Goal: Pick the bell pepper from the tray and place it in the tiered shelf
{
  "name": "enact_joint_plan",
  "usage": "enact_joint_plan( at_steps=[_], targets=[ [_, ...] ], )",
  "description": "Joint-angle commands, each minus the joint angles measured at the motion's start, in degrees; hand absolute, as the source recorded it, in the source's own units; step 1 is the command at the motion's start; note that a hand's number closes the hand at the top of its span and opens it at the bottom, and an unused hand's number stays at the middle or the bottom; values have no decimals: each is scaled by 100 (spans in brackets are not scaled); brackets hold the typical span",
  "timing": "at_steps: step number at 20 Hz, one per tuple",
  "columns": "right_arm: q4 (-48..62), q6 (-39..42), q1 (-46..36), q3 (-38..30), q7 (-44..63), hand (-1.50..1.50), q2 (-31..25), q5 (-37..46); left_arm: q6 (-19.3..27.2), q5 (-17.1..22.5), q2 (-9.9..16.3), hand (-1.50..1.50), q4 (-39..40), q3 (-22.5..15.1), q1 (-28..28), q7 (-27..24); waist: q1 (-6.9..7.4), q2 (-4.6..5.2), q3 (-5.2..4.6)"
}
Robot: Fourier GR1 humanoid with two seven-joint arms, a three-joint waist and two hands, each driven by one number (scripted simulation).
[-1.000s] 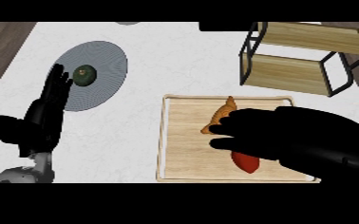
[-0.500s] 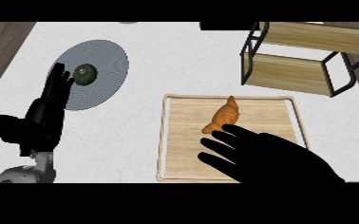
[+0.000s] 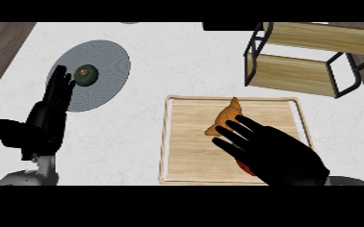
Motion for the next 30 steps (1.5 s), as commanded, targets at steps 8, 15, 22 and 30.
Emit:
enact_joint_plan(
  at_steps=[8, 15, 22, 30],
  targets=[
    [1450, -665, 249, 22, -1109, -150, 681, 1351, -226, -204, -141, 0, -363, 136, 77, 406, 28, 1, 0],
    [1325, -743, 706, -579, -1954, -150, 548, 1554, -432, -259, -201, 0, -360, 462, 89, 423, -8, -3, -1],
    [1757, -813, 740, -641, -2350, -150, 952, 2037, -255, -684, -686, 0, -283, 215, 137, 252, -10, -3, -2],
    [2482, -709, 549, -532, -2301, -150, 1745, 2704, -591, -607, -615, 0, 19, 587, -117, 187, -6, -2, -3]
  ],
)
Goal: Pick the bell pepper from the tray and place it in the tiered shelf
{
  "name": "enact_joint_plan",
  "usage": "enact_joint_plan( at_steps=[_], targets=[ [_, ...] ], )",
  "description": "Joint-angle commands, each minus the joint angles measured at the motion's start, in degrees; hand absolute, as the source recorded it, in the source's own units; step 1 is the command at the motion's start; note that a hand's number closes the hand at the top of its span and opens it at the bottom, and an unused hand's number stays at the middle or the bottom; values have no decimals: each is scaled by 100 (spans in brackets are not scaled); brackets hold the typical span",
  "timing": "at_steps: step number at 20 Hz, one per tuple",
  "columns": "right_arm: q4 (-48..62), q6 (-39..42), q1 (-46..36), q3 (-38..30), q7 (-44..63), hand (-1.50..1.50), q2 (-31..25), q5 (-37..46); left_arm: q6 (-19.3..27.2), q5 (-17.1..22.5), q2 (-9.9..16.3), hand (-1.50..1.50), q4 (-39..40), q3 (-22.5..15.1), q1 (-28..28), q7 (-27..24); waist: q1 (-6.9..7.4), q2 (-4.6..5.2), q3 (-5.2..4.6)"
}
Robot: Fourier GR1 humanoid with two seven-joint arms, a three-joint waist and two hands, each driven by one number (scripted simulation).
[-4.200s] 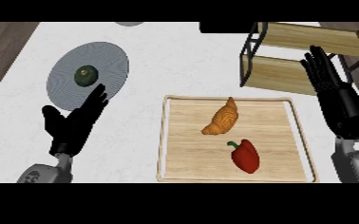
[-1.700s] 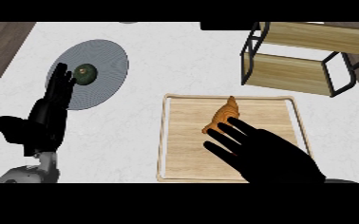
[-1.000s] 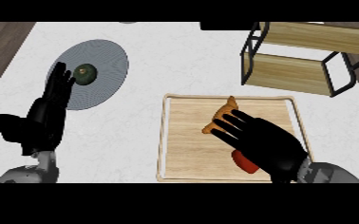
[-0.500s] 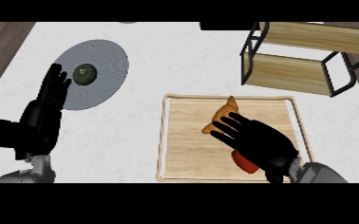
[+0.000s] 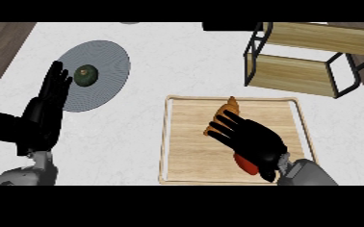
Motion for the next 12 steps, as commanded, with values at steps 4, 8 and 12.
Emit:
enact_joint_plan(
  at_steps=[4, 8, 12],
  targets=[
    [615, -151, 45, 205, -335, 150, 23, 542, 95, -235, -231, 0, -444, -238, 220, 263, 31, 8, 7],
    [595, -802, -1, 51, -932, 150, -116, 774, -158, -123, -168, 0, 390, 149, 56, -466, 6, 18, 4],
    [1037, -1618, -58, -144, -1259, 150, 84, 953, -127, -129, -207, 0, 386, 160, -327, -57, 2, 22, 6]
  ],
)
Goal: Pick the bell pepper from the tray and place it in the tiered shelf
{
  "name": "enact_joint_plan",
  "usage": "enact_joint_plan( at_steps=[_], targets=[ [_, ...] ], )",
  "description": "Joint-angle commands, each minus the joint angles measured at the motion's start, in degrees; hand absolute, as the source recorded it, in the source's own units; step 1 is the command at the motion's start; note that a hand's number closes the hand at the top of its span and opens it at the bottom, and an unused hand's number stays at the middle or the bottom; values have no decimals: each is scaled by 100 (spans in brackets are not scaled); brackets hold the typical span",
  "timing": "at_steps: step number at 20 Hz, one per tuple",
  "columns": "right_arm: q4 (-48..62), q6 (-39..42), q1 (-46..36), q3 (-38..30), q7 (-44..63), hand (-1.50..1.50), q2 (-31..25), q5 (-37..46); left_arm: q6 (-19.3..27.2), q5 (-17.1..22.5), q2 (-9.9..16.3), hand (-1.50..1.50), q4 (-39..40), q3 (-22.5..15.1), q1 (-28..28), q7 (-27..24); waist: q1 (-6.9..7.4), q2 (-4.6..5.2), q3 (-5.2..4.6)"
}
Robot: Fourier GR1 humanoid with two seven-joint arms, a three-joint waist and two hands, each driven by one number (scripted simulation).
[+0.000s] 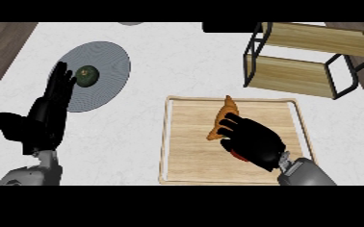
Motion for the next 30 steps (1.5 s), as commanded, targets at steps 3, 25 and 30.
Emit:
enact_joint_plan(
  at_steps=[3, 25, 30],
  targets=[
    [160, 20, 560, -781, 1077, 150, 444, -141, 91, -64, -49, 0, -39, 40, 17, 30, -130, 66, 30],
    [-4139, 280, 135, -2752, 7152, 150, 2241, -1919, 111, -140, -81, 0, -315, -36, -53, 326, -104, 37, 20],
    [-4408, 978, -487, -3695, 7480, 150, 1712, -2108, -42, -50, -22, 0, -318, 35, -114, 397, -39, 67, 27]
  ],
)
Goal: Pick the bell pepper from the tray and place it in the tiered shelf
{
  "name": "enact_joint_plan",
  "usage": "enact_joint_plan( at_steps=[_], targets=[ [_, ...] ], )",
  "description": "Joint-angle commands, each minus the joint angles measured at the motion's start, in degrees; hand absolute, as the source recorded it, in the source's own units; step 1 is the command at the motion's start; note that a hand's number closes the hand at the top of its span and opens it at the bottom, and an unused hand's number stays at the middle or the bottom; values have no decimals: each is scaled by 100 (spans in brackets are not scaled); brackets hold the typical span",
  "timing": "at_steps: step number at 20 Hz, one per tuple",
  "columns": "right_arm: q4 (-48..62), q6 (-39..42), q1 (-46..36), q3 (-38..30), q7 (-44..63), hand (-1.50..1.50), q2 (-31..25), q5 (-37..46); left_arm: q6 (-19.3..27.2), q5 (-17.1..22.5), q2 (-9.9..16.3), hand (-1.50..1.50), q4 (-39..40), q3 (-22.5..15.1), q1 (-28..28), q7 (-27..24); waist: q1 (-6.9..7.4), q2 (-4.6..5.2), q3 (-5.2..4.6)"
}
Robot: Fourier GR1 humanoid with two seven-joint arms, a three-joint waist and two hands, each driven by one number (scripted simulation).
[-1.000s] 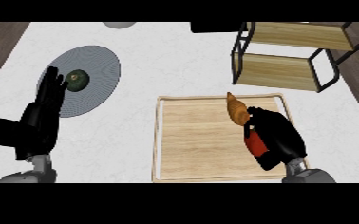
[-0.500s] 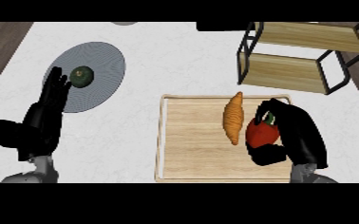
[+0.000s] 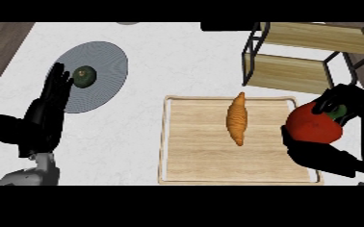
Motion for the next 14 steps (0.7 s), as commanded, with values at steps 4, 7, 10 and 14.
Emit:
enact_joint_plan(
  at_steps=[4, 7, 10, 14],
  targets=[
    [137, 334, -903, -826, 483, 150, -419, -209, -145, 54, 87, 0, 15, 195, -166, 100, 51, 22, 6],
    [763, 184, -1146, -1611, -95, 150, -839, -680, -162, 39, -74, 0, 223, 136, 50, -260, 53, 27, 7],
    [1632, -580, -1140, -1759, -680, 150, -963, -453, -76, -177, -83, 0, -455, -90, 249, 167, 92, 30, 10],
    [2222, -1104, -1184, -1959, -1148, 150, -1103, -602, 19, -285, -212, 0, -241, -67, 198, -8, 77, 29, 9]
  ],
)
